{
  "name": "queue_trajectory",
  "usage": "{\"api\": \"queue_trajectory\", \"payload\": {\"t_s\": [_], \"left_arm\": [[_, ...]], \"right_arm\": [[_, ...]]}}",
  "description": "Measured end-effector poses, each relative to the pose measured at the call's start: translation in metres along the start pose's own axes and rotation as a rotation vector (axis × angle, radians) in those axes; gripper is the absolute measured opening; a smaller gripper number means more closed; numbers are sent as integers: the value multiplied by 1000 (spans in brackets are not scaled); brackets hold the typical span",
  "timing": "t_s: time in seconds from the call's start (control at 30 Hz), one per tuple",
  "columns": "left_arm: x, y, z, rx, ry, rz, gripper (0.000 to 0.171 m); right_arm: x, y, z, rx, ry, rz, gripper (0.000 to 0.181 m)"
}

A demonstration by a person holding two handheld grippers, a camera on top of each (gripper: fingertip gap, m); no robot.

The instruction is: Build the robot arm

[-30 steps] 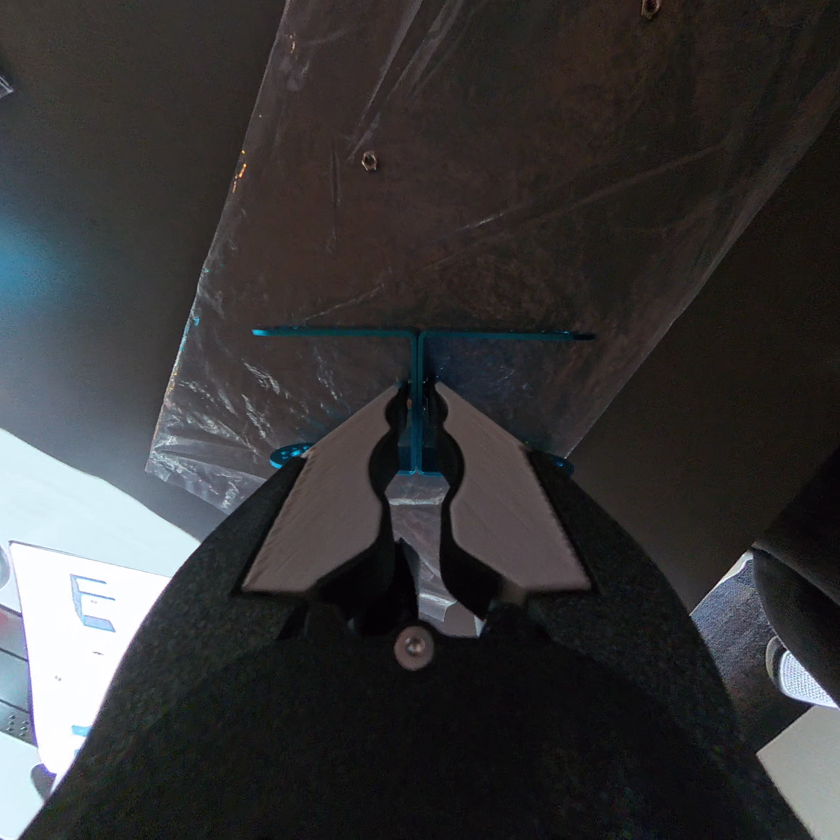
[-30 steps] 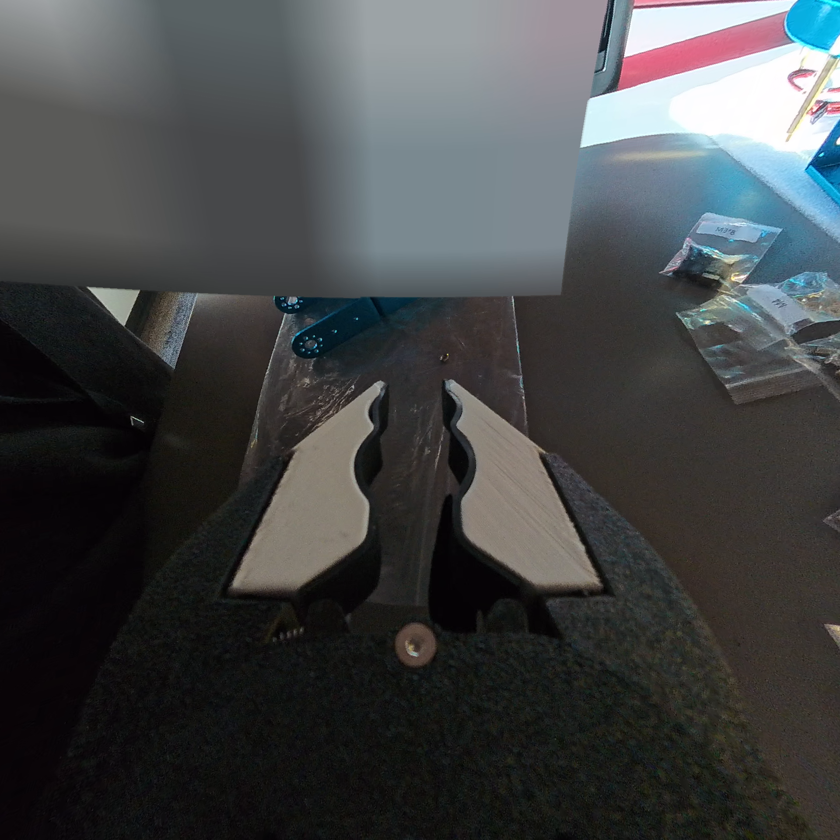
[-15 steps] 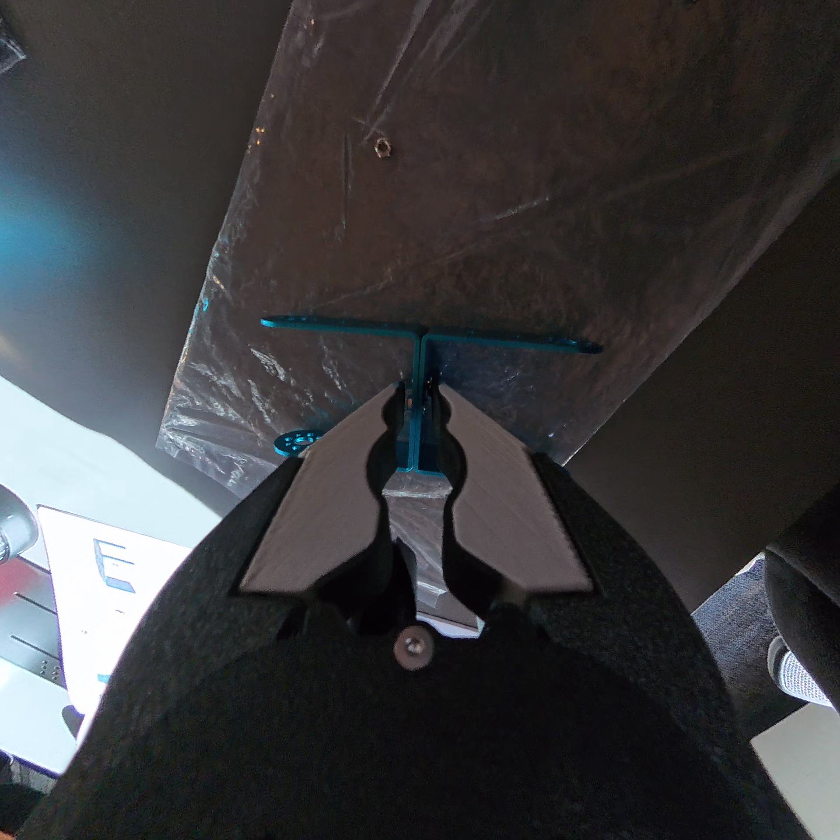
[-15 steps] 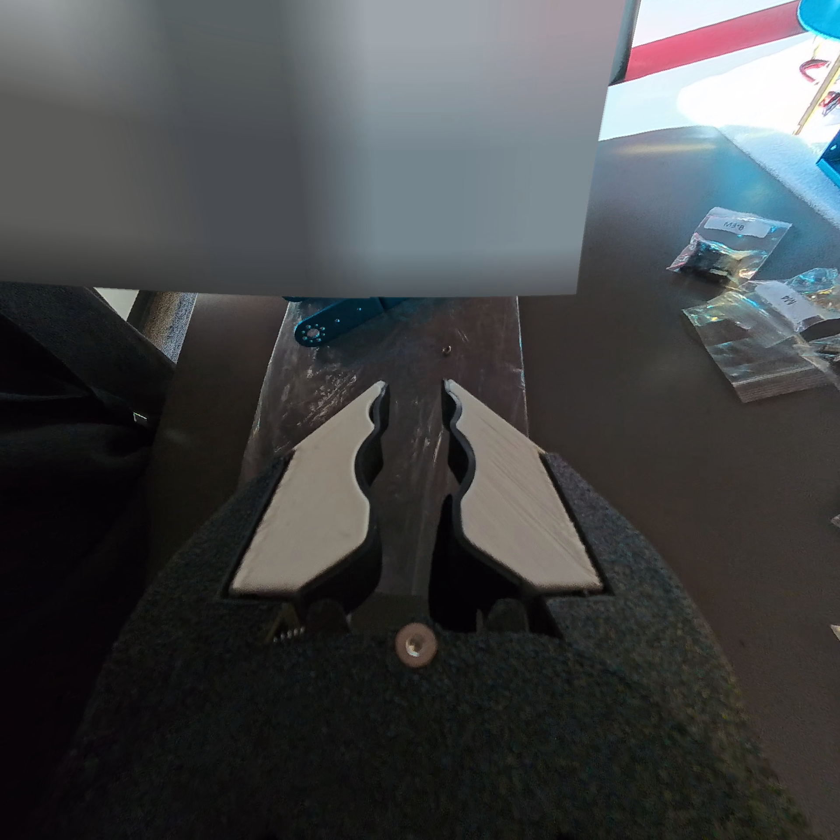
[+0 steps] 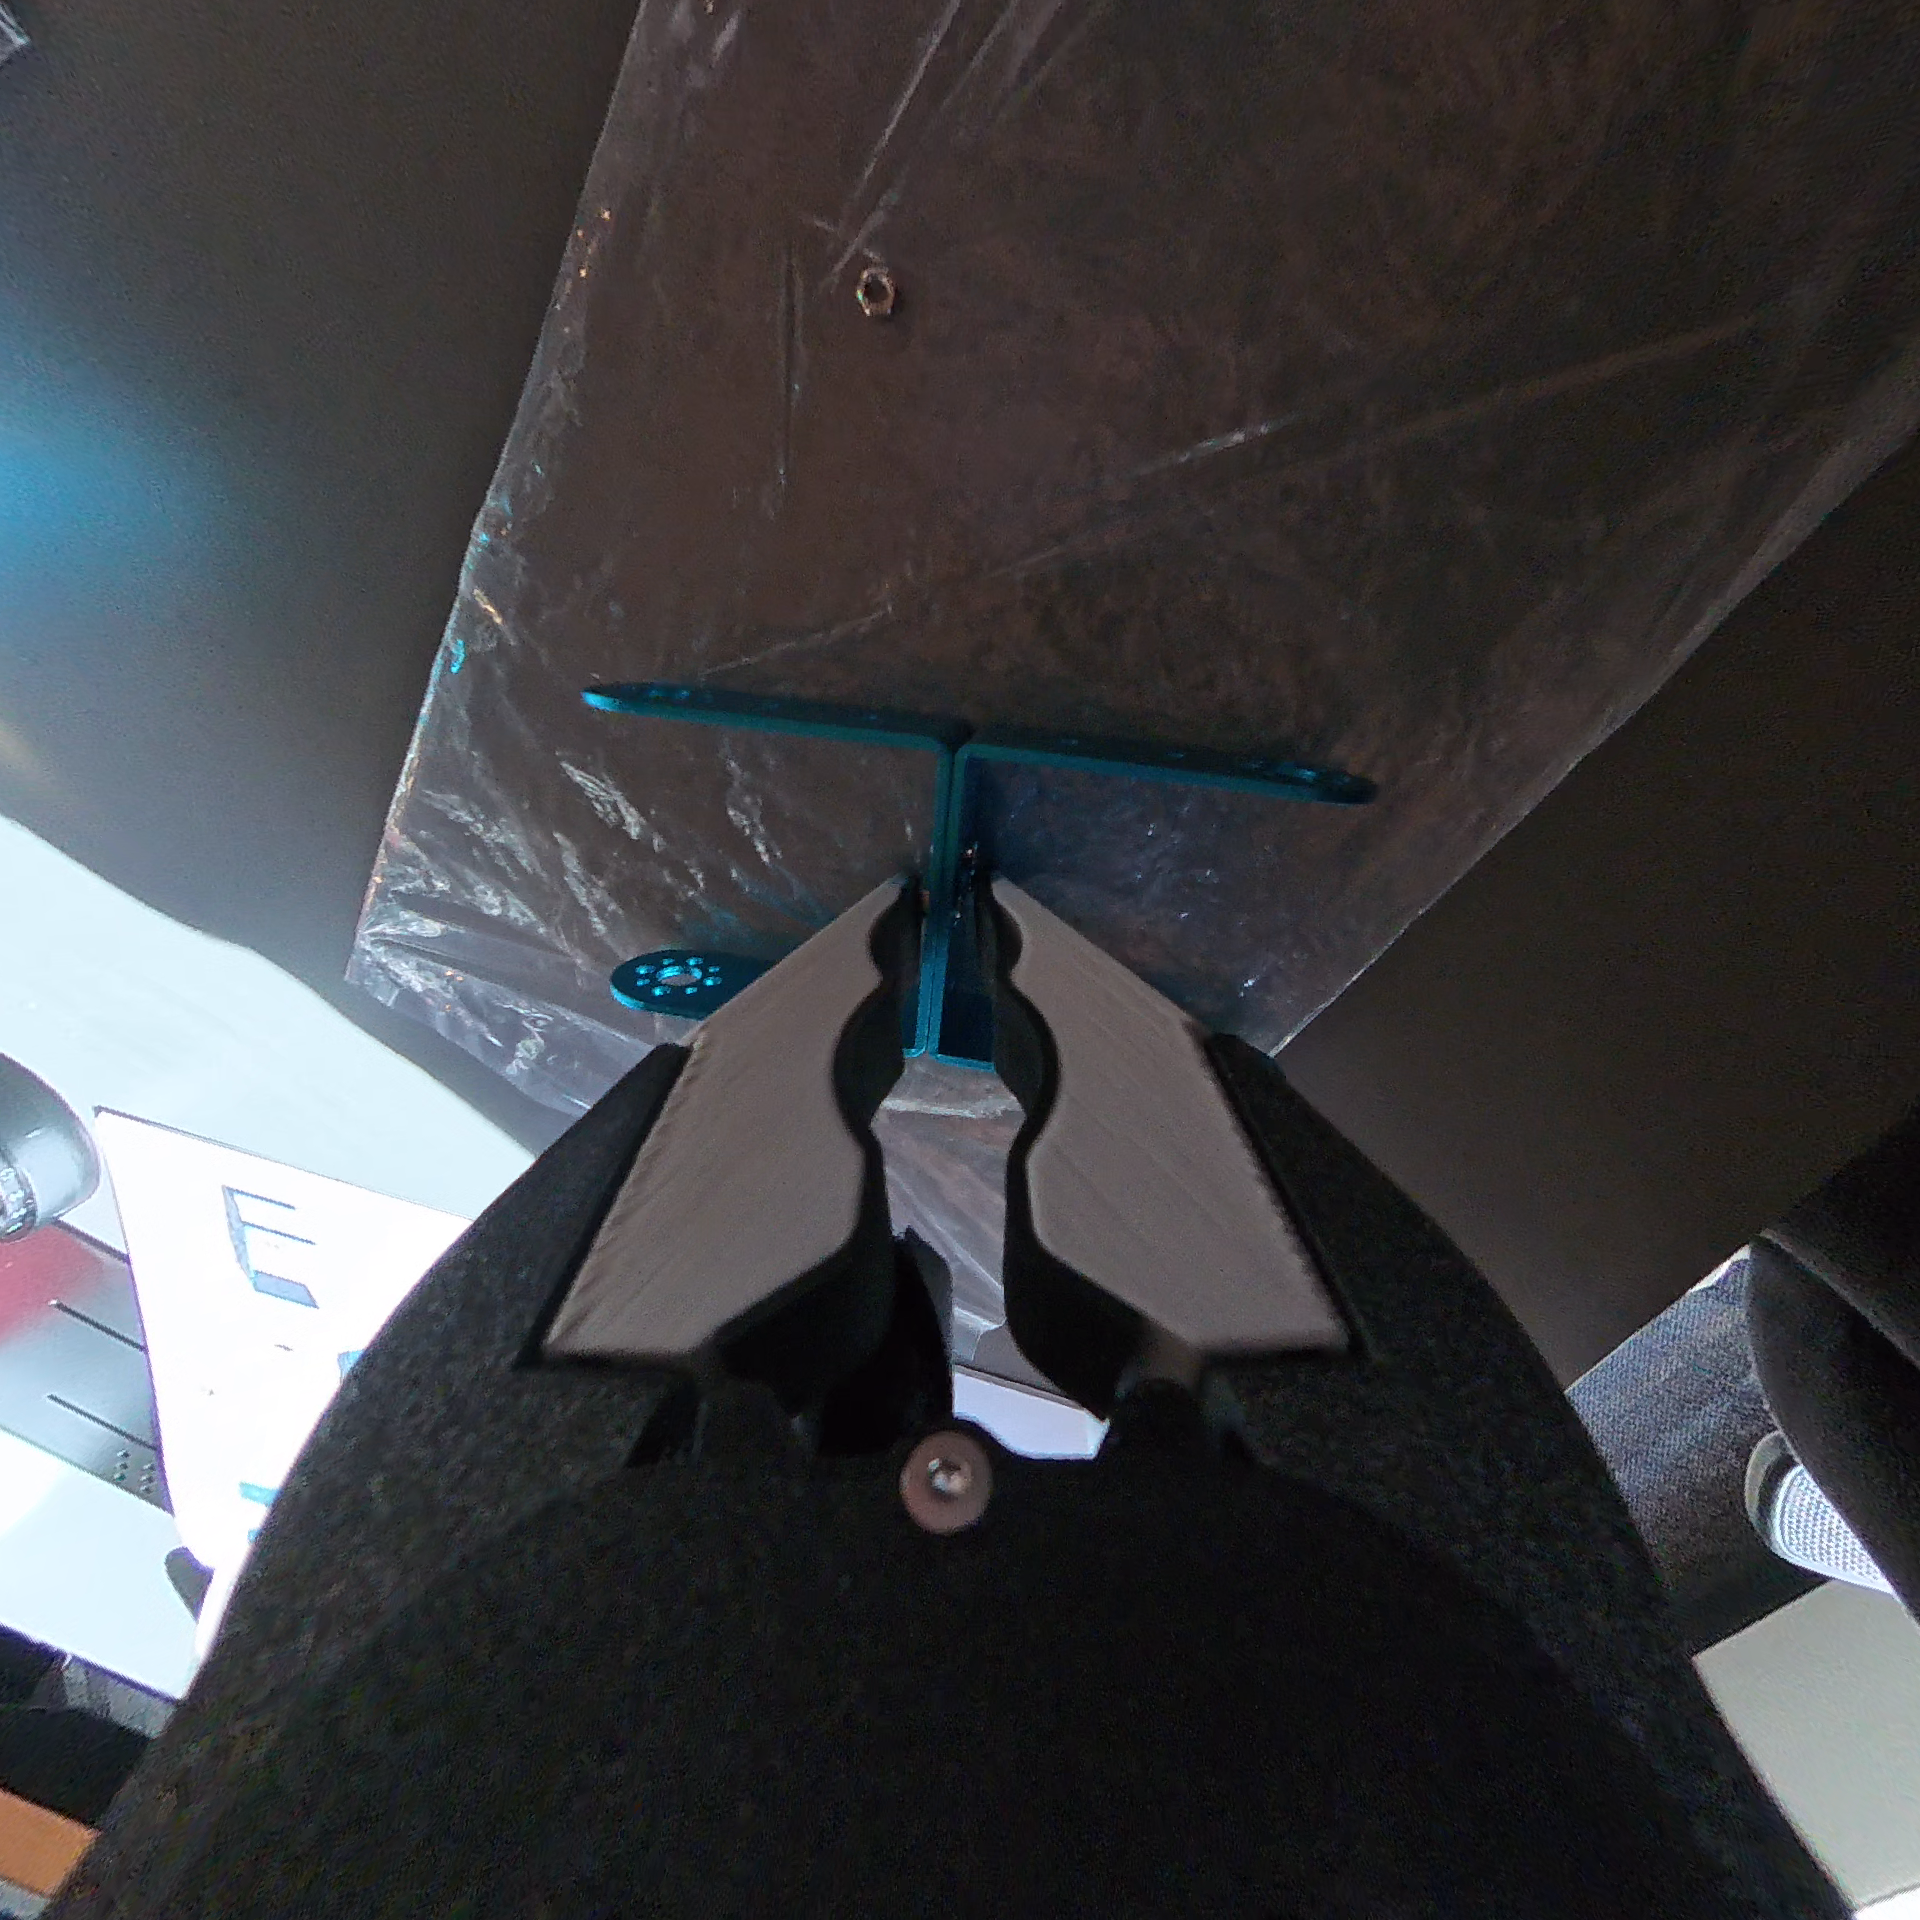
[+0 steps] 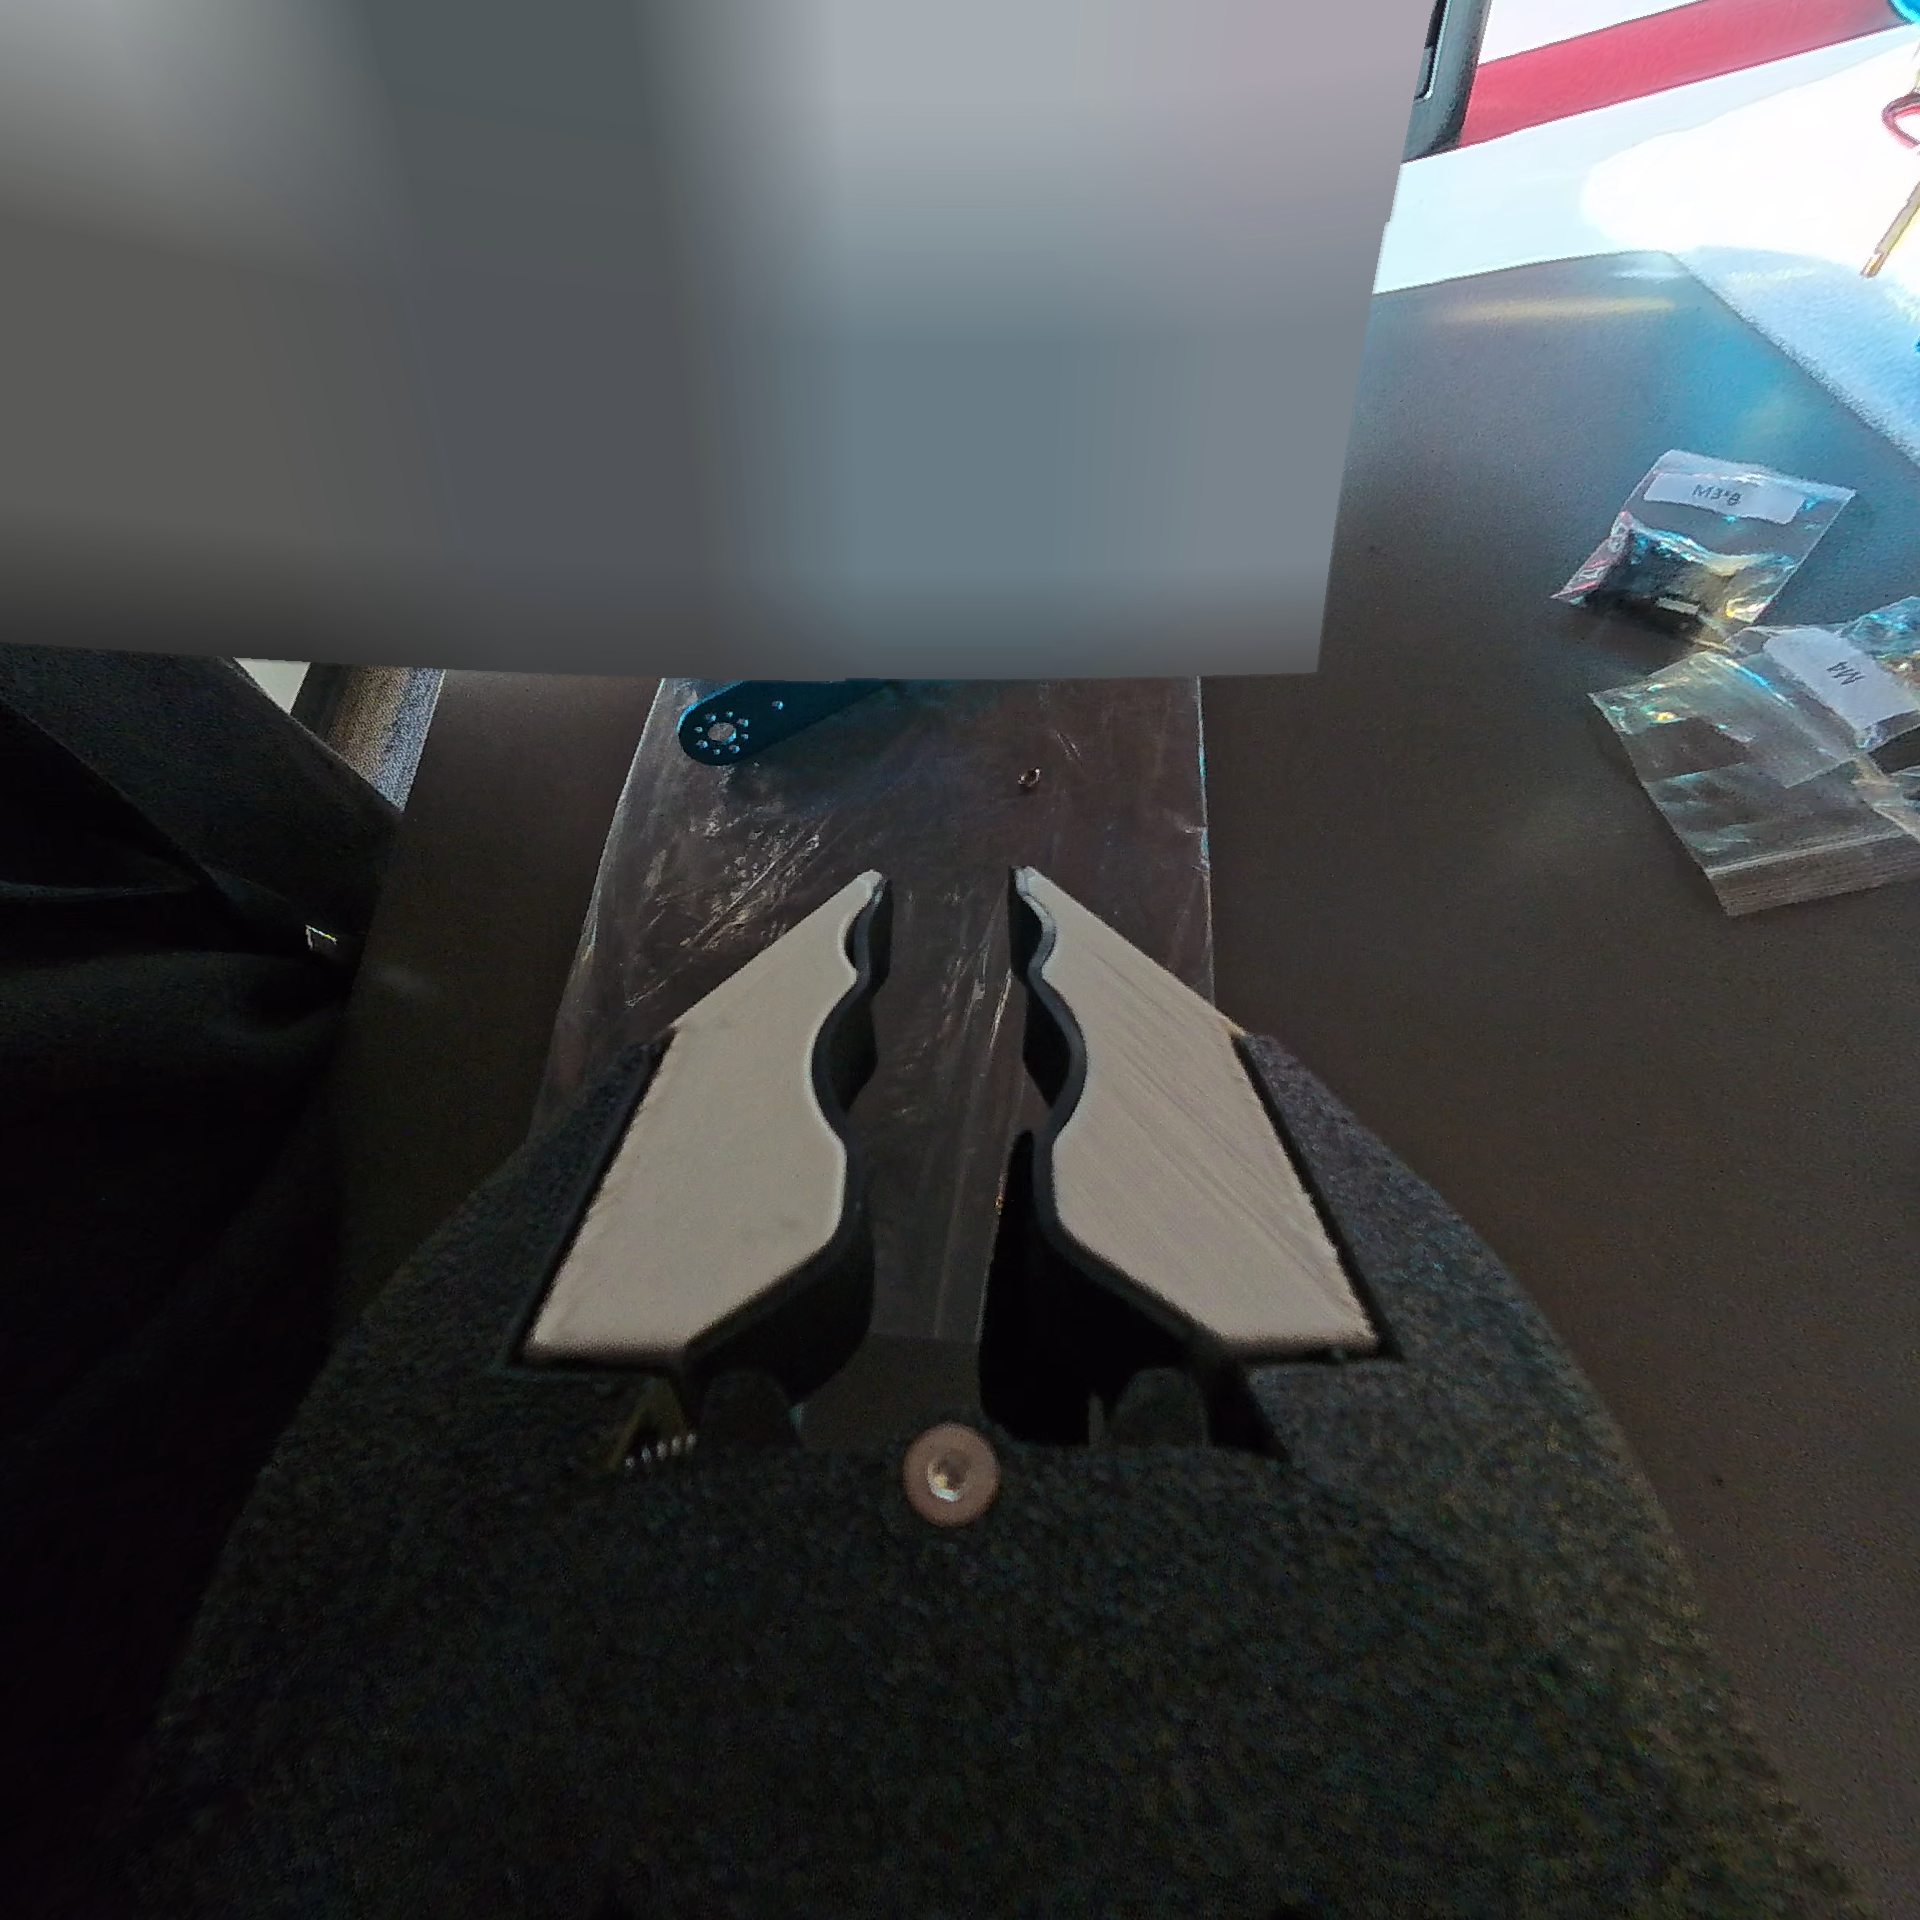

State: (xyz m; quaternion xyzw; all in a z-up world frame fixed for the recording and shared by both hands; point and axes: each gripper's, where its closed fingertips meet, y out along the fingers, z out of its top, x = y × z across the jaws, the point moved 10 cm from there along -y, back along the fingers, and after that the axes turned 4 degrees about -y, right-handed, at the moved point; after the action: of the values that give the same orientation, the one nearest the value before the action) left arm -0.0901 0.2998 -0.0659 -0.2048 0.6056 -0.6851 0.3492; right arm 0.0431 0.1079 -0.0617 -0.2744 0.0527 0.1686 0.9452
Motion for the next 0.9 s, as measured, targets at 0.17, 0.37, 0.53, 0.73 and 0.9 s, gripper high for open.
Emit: {"api": "queue_trajectory", "payload": {"t_s": [0.17, 0.37, 0.53, 0.73, 0.9], "left_arm": [[-1, 0, -2, 30, 11, -17, 9], [-3, 0, -5, 55, -17, -30, 9], [-6, 0, -6, 57, -39, -40, 15], [-7, -4, -5, 71, -54, -51, 23], [-8, -8, -6, 134, -95, -63, 17]], "right_arm": [[0, 1, -1, -4, 3, 3, 21], [0, 2, -2, -13, 3, 6, 21], [0, 1, -1, -15, 0, 2, 21], [-1, 2, -1, -28, -6, 3, 21], [-1, 1, -2, -30, -7, -1, 21]]}}
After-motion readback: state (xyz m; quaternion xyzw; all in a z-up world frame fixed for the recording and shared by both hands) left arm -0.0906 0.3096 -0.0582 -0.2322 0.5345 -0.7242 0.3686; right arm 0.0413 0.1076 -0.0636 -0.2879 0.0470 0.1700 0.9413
